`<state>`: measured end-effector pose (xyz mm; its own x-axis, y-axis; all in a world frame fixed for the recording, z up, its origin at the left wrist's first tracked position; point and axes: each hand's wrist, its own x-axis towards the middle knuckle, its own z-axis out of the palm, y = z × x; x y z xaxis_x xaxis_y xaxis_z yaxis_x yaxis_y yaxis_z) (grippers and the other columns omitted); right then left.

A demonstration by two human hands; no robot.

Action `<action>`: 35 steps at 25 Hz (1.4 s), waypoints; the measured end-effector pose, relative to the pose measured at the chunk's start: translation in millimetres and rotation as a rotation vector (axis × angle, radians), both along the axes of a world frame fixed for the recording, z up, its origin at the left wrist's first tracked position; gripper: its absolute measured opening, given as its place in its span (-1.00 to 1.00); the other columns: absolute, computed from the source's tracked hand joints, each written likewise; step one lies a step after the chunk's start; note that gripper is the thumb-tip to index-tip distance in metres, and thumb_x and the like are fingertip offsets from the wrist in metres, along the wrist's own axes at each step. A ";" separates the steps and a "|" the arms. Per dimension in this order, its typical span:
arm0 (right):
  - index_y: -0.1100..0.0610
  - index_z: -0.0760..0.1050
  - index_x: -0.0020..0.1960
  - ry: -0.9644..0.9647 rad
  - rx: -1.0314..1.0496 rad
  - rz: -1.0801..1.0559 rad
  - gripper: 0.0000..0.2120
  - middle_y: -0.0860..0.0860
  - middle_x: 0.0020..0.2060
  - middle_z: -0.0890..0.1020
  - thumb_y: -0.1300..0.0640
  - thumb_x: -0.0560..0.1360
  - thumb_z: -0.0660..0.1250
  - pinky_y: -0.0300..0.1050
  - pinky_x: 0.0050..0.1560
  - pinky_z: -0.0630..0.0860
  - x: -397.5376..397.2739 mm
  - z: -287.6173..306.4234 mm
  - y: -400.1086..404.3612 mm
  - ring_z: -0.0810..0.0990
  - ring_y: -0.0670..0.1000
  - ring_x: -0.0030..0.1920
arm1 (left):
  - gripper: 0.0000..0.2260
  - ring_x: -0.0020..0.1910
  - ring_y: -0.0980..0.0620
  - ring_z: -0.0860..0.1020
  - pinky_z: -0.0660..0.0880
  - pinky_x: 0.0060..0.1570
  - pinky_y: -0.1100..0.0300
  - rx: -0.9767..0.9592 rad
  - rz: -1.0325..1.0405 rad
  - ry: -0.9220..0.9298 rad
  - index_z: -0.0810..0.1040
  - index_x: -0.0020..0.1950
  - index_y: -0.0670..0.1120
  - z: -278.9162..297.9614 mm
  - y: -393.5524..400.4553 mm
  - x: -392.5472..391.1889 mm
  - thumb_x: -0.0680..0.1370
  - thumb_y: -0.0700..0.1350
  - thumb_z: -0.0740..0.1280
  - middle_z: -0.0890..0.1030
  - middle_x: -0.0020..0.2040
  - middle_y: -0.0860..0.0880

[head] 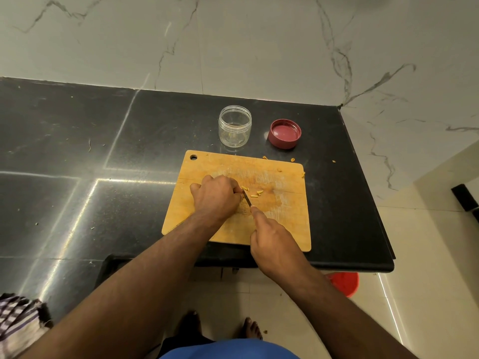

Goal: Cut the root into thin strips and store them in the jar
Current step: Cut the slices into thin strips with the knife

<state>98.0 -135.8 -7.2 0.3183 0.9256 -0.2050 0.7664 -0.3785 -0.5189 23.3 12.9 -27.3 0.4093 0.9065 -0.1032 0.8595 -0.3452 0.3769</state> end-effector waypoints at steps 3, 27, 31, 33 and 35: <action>0.01 0.07 0.59 -0.010 -0.020 0.008 -0.47 0.04 0.07 0.54 0.15 0.64 0.05 -0.04 -0.05 0.50 0.6 -1.7 4.2 0.51 0.02 -0.01 | -0.82 0.14 -0.01 0.44 0.24 0.03 -0.03 0.006 0.003 0.008 0.69 0.06 0.13 0.4 0.2 0.5 0.58 0.11 0.32 0.65 -0.01 0.14; 0.00 0.08 0.59 0.082 0.120 -0.194 -0.49 0.03 0.25 0.49 0.14 0.67 0.08 -0.16 0.05 0.50 1.0 -14.1 -38.7 0.47 -0.08 -0.01 | -0.75 0.25 -0.07 0.53 0.57 0.18 0.02 -0.165 0.081 -0.252 0.63 0.28 0.00 3.5 18.3 -63.5 0.62 -0.16 0.34 0.53 0.35 -0.04; -0.02 0.08 0.59 0.077 0.126 -0.100 -0.49 0.03 0.24 0.50 0.13 0.66 0.08 -0.11 0.06 0.49 -7.8 -13.8 -16.6 0.50 -0.03 0.02 | -0.74 0.29 -0.05 0.49 0.49 0.22 0.08 -0.127 0.043 -0.230 0.63 0.29 -0.03 4.6 15.1 -61.8 0.64 -0.17 0.29 0.53 0.34 -0.04; -0.02 0.07 0.59 0.048 0.089 -0.076 -0.49 0.05 0.21 0.51 0.12 0.66 0.07 -0.07 0.04 0.49 -10.6 -18.1 -5.5 0.52 0.02 0.04 | -0.74 0.28 -0.05 0.48 0.49 0.23 0.04 -0.092 0.016 -0.212 0.64 0.27 -0.01 2.9 15.2 -61.8 0.63 -0.14 0.28 0.55 0.32 -0.03; -0.02 0.07 0.59 0.038 0.063 -0.103 -0.49 0.05 0.20 0.51 0.12 0.66 0.06 -0.07 0.02 0.50 -8.6 -21.1 -5.3 0.52 0.02 0.03 | -0.75 0.29 -0.05 0.46 0.49 0.25 -0.03 -0.068 -0.017 -0.164 0.64 0.25 0.03 1.9 14.6 -61.4 0.61 -0.05 0.31 0.55 0.32 0.01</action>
